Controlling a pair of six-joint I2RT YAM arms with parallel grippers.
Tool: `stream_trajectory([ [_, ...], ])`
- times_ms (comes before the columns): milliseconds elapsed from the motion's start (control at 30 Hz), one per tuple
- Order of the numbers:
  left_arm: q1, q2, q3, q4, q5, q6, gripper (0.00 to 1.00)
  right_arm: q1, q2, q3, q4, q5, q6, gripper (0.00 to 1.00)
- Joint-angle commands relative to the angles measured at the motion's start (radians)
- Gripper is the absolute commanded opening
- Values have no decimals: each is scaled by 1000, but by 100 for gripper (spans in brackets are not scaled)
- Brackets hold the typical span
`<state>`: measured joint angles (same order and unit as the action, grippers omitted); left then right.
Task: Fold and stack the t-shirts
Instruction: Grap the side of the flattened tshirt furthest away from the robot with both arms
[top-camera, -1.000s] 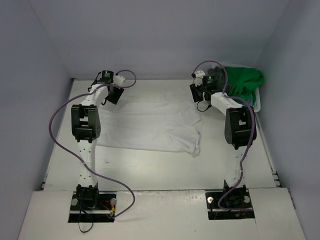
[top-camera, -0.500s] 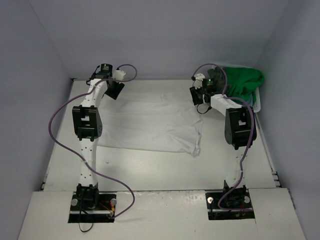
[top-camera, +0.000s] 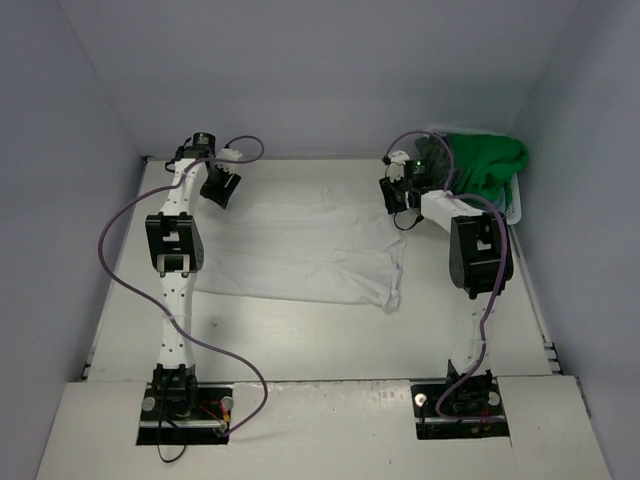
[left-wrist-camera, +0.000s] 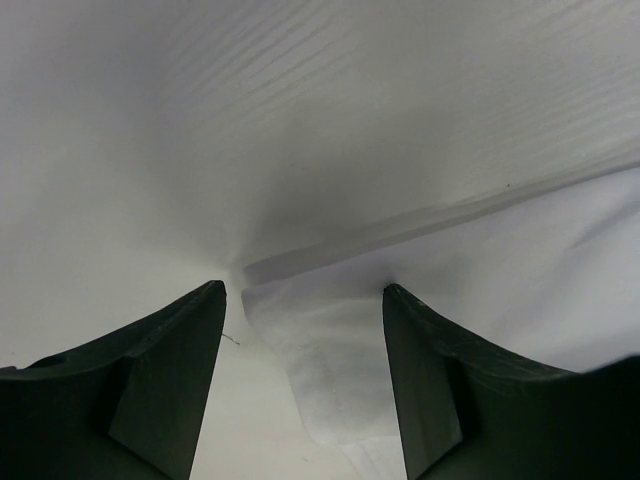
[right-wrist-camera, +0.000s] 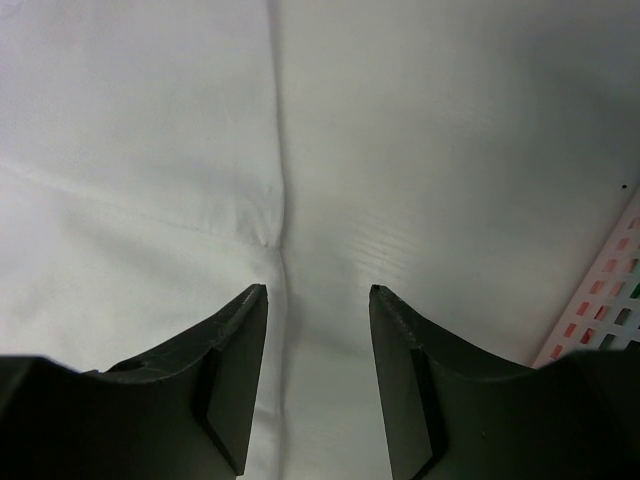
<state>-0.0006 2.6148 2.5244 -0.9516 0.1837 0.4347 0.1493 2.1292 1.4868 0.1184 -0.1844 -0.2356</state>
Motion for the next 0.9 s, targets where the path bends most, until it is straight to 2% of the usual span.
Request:
stream_trajectory([
  [0, -4, -39, 77, -45, 22, 25, 59, -7, -89, 3, 63, -7, 7, 42],
  [400, -4, -6, 56, -44, 46, 22, 59, -11, -101, -16, 66, -26, 16, 42],
  [567, -4, 1, 36, -24, 53, 18, 56, -17, -106, -22, 67, -39, 19, 42],
  [700, -4, 5, 28, -7, 62, 6, 34, -17, -101, -25, 70, -53, 27, 41],
  [867, -4, 7, 14, 8, 62, -8, 22, -17, -101, -36, 86, -72, 24, 41],
])
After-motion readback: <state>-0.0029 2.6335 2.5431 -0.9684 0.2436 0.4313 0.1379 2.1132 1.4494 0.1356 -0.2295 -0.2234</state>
